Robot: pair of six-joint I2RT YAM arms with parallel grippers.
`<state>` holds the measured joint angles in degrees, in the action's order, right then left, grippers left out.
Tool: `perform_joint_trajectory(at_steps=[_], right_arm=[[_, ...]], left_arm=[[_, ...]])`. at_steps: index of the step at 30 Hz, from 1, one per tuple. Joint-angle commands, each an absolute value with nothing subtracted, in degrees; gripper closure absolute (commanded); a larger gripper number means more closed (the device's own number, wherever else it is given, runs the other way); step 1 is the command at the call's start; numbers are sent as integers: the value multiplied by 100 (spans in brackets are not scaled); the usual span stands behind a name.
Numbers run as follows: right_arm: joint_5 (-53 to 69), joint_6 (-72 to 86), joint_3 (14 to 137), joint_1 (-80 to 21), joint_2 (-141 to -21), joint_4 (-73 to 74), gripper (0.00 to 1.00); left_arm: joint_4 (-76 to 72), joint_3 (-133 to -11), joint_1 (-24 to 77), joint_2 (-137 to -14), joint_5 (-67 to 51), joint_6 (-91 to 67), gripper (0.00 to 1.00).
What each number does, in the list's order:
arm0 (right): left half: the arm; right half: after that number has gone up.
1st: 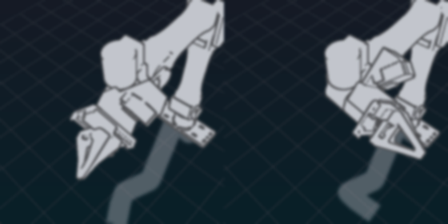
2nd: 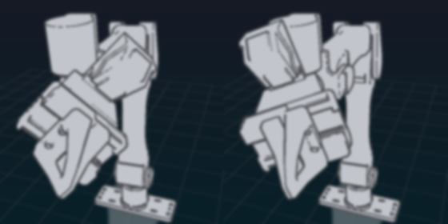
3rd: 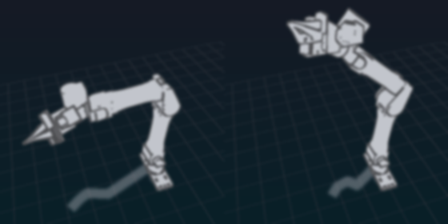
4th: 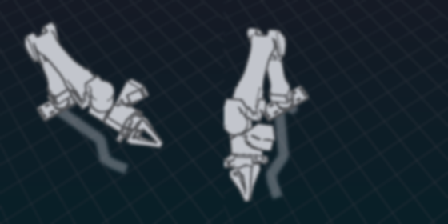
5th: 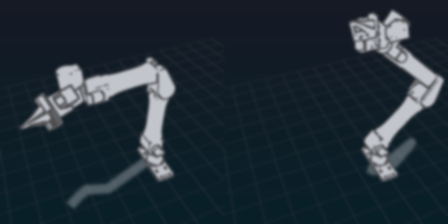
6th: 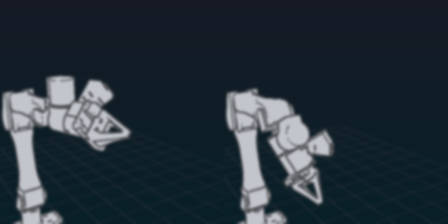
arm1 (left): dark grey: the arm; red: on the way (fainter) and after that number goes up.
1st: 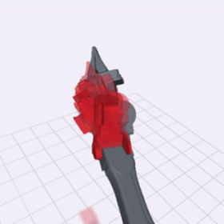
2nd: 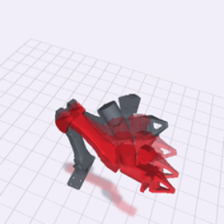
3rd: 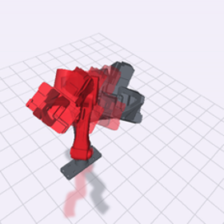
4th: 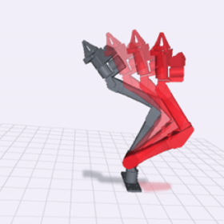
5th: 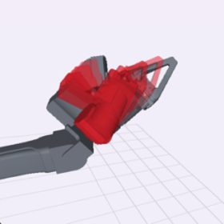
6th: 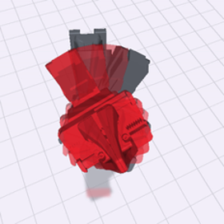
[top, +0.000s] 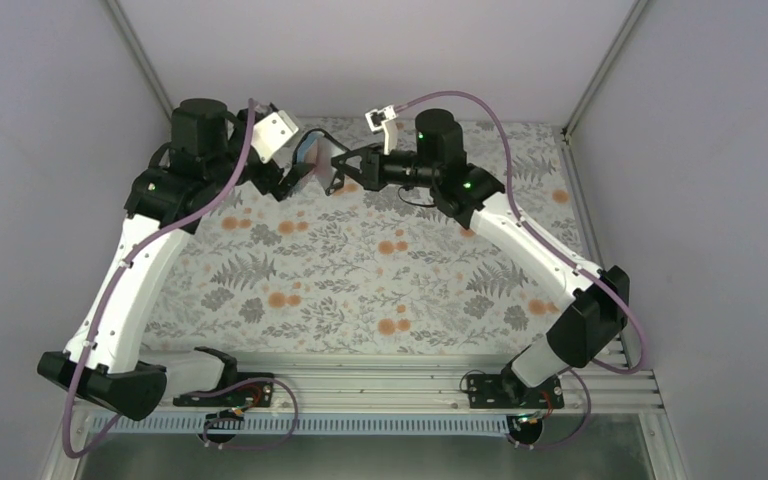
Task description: Take the credit cards out of the card holder
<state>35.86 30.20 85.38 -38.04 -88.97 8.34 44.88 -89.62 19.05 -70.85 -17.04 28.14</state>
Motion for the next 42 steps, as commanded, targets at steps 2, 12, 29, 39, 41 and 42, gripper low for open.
perform_joint_trajectory(at_steps=[2, 12, 29, 39, 41, 42], right_arm=[[3884, 2692, 8866, -3767, -8774, 1113, 96], [4446, 2371, 8864, -3586, -8717, 1156, 96], [5421, 1548, 8748, -3561, -8189, 1187, 96], [5395, 1208, 8692, -3547, -8058, 1472, 96], [5331, 1004, 8618, -3502, -8030, 1551, 96], [5185, 909, 8574, -3458, -8006, 1604, 94]], left_arm=[[4656, -9153, 1872, -7034, -2052, 2994, 0], [4957, -9066, 1777, -6867, -2198, 3150, 27], [5025, -8951, 1647, -6746, -3239, 3027, 50], [5210, -9278, 1580, -6750, -3994, 3006, 97], [5437, -9227, 1569, -6721, -4176, 3194, 98], [5525, -9153, 1560, -6701, -4257, 3266, 98]])
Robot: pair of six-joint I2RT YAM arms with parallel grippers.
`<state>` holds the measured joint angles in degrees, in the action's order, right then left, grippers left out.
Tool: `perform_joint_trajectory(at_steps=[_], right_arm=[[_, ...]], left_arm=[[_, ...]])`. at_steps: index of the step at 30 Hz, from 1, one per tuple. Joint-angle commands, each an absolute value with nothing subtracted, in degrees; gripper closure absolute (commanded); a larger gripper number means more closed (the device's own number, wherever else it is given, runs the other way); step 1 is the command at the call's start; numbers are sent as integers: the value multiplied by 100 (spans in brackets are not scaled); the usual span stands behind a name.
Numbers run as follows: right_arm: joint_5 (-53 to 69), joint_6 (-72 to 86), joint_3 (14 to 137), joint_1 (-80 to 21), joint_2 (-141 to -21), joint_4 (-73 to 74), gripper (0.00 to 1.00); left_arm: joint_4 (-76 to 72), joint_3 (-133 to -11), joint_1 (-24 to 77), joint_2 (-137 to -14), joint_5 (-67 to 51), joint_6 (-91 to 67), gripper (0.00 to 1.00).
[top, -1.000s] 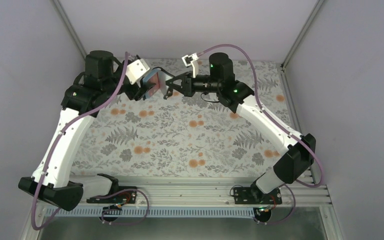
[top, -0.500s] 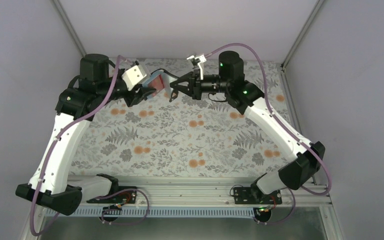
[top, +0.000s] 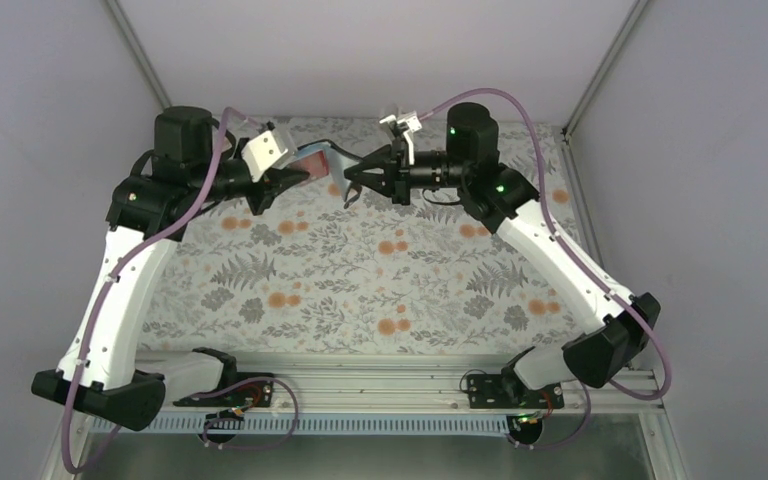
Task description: Take the credit cards out of the card holder
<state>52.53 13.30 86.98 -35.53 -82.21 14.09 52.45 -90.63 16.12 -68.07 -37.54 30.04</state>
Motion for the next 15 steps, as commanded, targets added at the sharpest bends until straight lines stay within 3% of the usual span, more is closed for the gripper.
perform_joint_trajectory(at_steps=[1, 4, 6, 9, 12, 15], right_arm=[[4727, 853, 8555, -3421, -8011, 1688, 88], [2997, 752, 8543, -3344, -8093, 2164, 63], [1818, 757, 8545, -3336, -8178, 2464, 57], [220, 869, 8551, -3332, -8251, 2891, 54], [-493, 856, 8572, -3351, -8239, 3159, 53], [-144, 707, 8564, -3556, -8182, 3097, 59]], left_arm=[[5543, -9027, 1561, -6675, -4292, 3254, 98], [5349, -8528, 1479, -6567, -4223, 3018, 98], [5093, -8222, 1356, -6548, -3957, 2720, 98], [4795, -7826, 1284, -6826, -2573, 2319, 98], [4758, -7618, 1275, -7404, -1120, 1945, 98], [4606, -7372, 1271, -7724, -1302, 1780, 98]])
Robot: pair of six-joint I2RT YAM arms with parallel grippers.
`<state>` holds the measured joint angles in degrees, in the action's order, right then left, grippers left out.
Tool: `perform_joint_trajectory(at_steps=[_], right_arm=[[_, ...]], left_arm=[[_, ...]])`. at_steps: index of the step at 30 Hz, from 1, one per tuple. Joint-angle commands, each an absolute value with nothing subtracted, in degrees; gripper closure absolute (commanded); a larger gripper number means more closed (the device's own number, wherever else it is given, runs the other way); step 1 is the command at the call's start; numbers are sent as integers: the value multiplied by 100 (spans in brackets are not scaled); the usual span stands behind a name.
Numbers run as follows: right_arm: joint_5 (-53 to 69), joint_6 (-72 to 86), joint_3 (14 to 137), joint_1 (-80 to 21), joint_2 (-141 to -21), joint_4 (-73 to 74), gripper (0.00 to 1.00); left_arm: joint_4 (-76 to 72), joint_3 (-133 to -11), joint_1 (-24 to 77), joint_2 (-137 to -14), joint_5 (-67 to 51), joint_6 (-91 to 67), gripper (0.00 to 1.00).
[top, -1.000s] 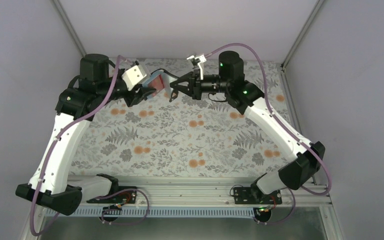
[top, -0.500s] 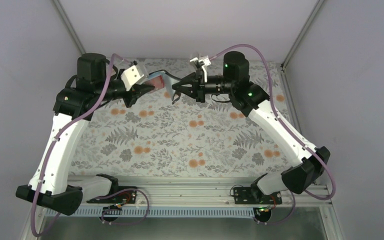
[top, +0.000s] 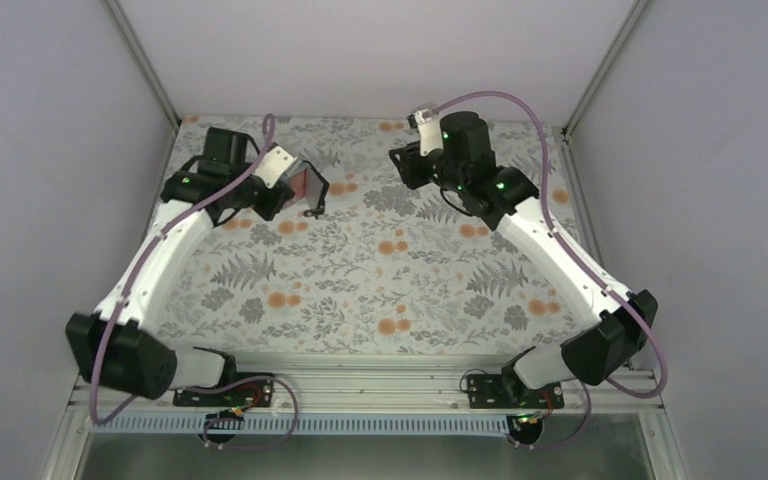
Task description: Take the credit cards out of the card holder
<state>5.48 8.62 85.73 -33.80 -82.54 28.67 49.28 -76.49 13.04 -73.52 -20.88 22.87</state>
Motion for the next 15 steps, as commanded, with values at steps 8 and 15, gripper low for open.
perform_joint_trajectory(at_steps=[8, 15], right_arm=[[5359, 1289, 7052, -4666, -7963, -828, 62], [4555, 1232, 7297, -4540, -8595, -381, 67]], left_arm=[[4613, -7302, 1273, -7807, -1966, 1736, 98], [5038, -7257, 1182, -7201, -4657, 2410, 98]])
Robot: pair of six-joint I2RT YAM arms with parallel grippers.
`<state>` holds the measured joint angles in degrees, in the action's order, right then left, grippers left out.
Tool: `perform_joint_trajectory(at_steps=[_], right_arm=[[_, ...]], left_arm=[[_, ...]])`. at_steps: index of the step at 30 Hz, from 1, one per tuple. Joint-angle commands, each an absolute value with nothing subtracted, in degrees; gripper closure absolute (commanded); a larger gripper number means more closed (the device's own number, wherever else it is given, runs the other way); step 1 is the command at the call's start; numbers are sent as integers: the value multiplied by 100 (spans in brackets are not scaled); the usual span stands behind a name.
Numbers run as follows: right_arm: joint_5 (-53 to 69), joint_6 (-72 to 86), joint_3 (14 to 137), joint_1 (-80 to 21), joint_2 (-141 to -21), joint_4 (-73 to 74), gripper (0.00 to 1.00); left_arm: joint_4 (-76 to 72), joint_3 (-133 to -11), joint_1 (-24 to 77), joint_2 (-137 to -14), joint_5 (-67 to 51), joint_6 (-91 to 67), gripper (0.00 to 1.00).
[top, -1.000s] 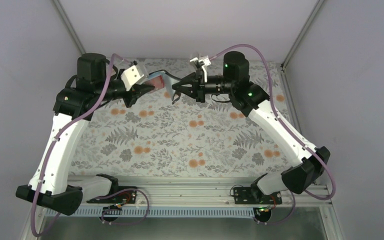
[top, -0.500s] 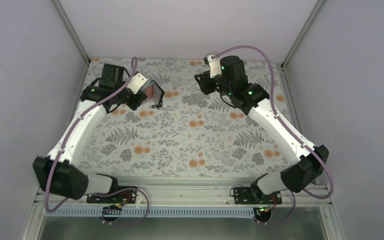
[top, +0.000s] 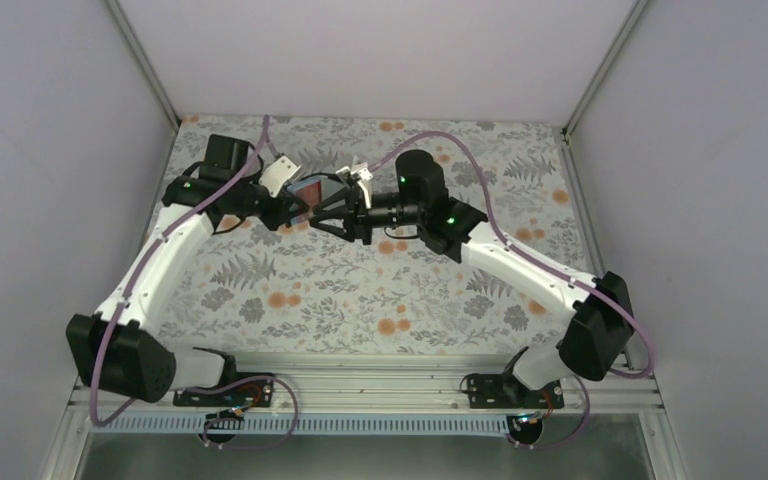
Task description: Take the credit cards out of the card holder
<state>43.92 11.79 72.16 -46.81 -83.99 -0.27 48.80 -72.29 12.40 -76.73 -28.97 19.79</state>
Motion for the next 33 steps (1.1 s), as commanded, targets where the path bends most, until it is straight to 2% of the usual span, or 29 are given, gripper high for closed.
perform_joint_trajectory(at_steps=[1, 4, 11, 26, 33], right_arm=[[4530, 1179, 7382, -4497, -8719, -214, 68], [4508, 1165, 7233, -4235, -8676, -148, 71], [5183, 558, 7202, -3929, -8424, 317, 70], [5612, 202, 7286, -4067, -8541, 646, 76], [5520, 62, 7225, -4284, -8451, 517, 69]], left_arm=[[5132, -7252, 1166, -7138, -4918, 2558, 98], [5414, -7277, 1161, -7012, -5510, 2955, 98], [5680, -7121, 1151, -6698, -6175, 3506, 98], [5933, -7199, 1148, -6645, -6478, 3876, 98], [6056, -7276, 1147, -6671, -6600, 3999, 98]])
